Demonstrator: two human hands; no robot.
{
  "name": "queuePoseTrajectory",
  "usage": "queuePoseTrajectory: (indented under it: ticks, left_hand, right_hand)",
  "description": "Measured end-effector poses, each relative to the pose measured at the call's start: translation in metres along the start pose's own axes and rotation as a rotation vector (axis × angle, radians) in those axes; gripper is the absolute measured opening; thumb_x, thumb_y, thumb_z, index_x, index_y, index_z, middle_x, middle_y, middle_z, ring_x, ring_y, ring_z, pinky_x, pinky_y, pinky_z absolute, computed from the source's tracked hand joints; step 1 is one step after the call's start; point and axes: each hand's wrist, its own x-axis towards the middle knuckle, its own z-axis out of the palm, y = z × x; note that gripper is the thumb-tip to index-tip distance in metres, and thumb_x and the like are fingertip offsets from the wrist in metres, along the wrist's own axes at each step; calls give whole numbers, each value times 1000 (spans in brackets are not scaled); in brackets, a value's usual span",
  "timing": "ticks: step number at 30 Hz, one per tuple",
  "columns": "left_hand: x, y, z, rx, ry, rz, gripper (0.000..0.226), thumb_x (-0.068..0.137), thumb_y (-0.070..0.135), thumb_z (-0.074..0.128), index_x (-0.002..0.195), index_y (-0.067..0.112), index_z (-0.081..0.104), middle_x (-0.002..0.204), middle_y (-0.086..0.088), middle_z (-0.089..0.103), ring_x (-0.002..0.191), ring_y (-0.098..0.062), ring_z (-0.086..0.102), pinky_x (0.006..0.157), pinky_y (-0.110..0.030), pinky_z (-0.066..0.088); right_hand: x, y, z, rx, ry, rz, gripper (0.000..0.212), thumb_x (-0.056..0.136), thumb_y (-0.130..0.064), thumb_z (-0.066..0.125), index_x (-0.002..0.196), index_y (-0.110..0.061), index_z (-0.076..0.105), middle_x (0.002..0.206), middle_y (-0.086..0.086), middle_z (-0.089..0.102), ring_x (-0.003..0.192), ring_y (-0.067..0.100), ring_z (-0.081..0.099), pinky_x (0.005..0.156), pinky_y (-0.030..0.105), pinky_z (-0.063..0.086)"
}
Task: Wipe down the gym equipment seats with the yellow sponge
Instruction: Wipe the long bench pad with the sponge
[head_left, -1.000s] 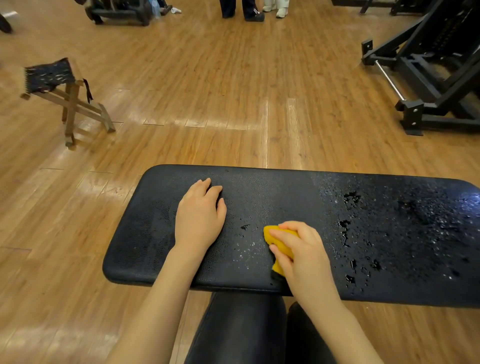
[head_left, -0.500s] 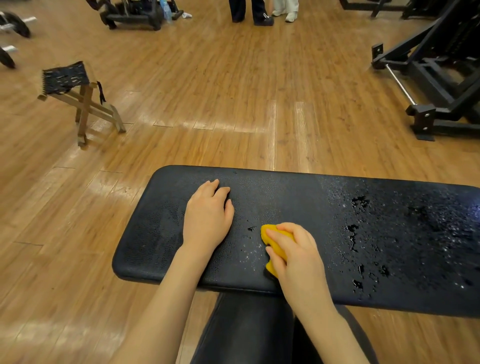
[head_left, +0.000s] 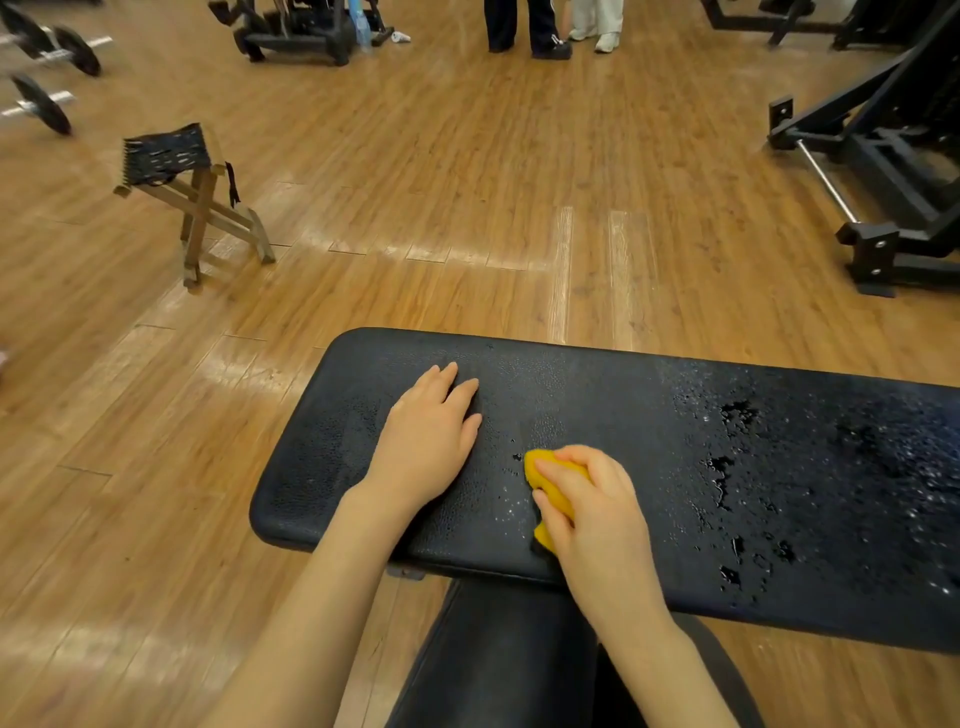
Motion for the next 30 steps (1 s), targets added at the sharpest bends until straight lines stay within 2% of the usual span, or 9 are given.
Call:
queuePoseTrajectory:
  ticks: [4,6,8,11,17,20,23,27,30]
  left_hand:
    - [-19,-8,-4,1,6,42,45,99,33,46,139,13,49,150,-14,40,141,-31,32,112,-44,31]
    - [-25,-6,-1,-15,35,37,50,97,39,37,134,11,55,144,-15,47,136,-33,40,109,-43,34]
    - [-26,-7,1,-45,61,34,52,95,41,35,132,12,58,142,-14,49,135,-32,42,108,-41,33]
    - [-27,-9,0,-117,84,14,43,95,34,49,132,13,58,144,-10,48,138,-27,38,111,-39,30]
    - [-28,-7,-3,-154,98,-6,38,94,26,59,130,14,60,144,-7,49,138,-24,38,110,-32,26]
    - [-27,-8,-2,-146,98,-5,37,94,26,59,129,14,60,143,-8,50,137,-25,40,110,-32,26]
    - [-27,-8,-1,-146,101,-2,38,94,31,54,127,14,61,141,-8,52,136,-25,42,111,-39,33]
    - [-27,-8,0,-143,101,-12,37,94,28,56,128,14,61,142,-8,51,136,-25,41,110,-41,34]
    - [-28,-8,0,-144,98,-21,37,94,26,59,129,14,60,143,-8,50,137,-25,39,110,-42,33]
  right_hand:
    - [-22,-1,-2,52,-3,-38,24,89,-6,65,104,-25,68,115,-5,52,104,-17,41,59,-1,41]
    - [-9,1,4,-14,31,-28,22,85,-7,70,104,-17,71,113,-3,54,105,-11,41,73,-6,35]
    - [13,3,17,-83,35,-14,23,85,-10,71,108,-13,71,116,3,58,112,8,46,92,4,29]
    - [47,-6,33,-109,4,15,28,92,-15,63,119,-13,67,126,5,54,121,21,44,94,16,27]
    - [30,-15,27,-124,-22,-26,26,88,-14,67,114,-13,68,120,4,56,113,14,44,85,8,42]
    - [-13,-15,18,-86,5,-54,30,78,-7,77,107,-10,71,113,8,60,104,4,39,85,-6,31]
    - [-39,-13,16,-195,56,-81,28,81,-13,75,109,-12,71,113,6,61,109,14,46,92,19,40]
    - [-19,-17,29,-154,95,-35,24,81,-10,75,104,-9,71,110,5,61,105,15,48,91,14,36]
    - [1,-22,45,-168,103,-5,24,78,-9,77,101,-6,71,110,8,62,104,23,54,85,29,52]
